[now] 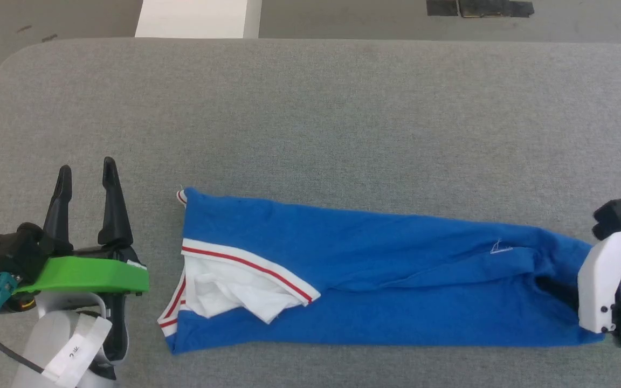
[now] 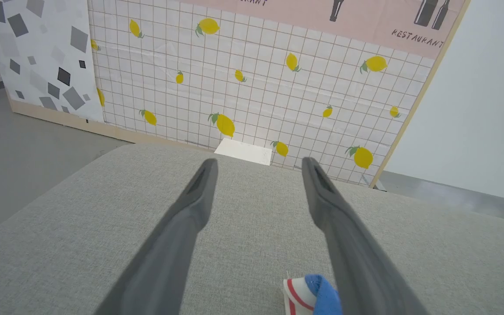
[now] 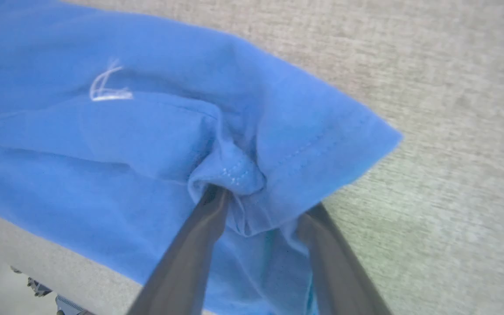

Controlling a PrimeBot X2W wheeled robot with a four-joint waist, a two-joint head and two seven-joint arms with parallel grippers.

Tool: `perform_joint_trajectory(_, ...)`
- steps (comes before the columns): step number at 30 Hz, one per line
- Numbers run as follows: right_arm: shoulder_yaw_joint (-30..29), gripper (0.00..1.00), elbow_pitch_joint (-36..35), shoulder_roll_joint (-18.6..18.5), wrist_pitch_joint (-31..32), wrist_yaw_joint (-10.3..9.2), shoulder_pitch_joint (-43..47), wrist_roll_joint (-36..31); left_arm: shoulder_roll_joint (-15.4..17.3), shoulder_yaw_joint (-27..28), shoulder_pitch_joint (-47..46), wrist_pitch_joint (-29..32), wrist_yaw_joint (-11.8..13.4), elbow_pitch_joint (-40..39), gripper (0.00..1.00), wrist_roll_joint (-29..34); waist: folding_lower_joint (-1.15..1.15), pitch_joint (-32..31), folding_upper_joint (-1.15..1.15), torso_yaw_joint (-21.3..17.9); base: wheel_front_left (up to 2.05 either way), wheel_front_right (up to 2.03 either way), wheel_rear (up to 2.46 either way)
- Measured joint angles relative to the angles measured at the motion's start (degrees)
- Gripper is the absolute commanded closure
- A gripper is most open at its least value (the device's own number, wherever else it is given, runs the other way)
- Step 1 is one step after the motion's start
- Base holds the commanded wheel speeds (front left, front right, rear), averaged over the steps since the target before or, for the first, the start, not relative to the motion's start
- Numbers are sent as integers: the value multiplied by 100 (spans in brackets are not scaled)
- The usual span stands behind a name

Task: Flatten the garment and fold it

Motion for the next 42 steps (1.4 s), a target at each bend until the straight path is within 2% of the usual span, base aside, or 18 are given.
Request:
perform_joint_trajectory(12, -371, 100, 209, -73, 32, 7, -19, -60, -122, 132, 44, 0, -113, 37, 0, 89, 1, -19, 0, -29, 0, 0, 0)
perform_joint_trajectory(19, -1170, 100, 567, -325, 120, 5, 16, -372, -153, 197, 54, 0, -178, 52, 0, 123, 1, 2, 0, -42, 0, 0, 0)
perform_joint_trajectory(28, -2199, 100, 802, -278, 270, 4, 114, -1173, -166, 205, 54, 0, -240, 82, 0, 191, 1, 47, 0, -17, 0, 0, 0)
perform_joint_trajectory(31, -2346, 100, 693, -178, 461, 4, 114, -1349, -193, 232, 54, 0, -246, 85, 0, 191, 1, 40, 0, -21, 0, 0, 0)
perform_joint_trajectory(36, -2206, 100, 238, -166, 1048, 2, 115, -1495, -224, 270, 66, 0, -250, 112, 0, 191, 1, -31, 0, -53, 0, 0, 0)
perform_joint_trajectory(42, -1806, 100, -793, -270, 2254, 1, 118, -1396, -248, 299, 164, 0, -253, 134, 0, 193, 1, -192, 0, -101, 0, 0, 0)
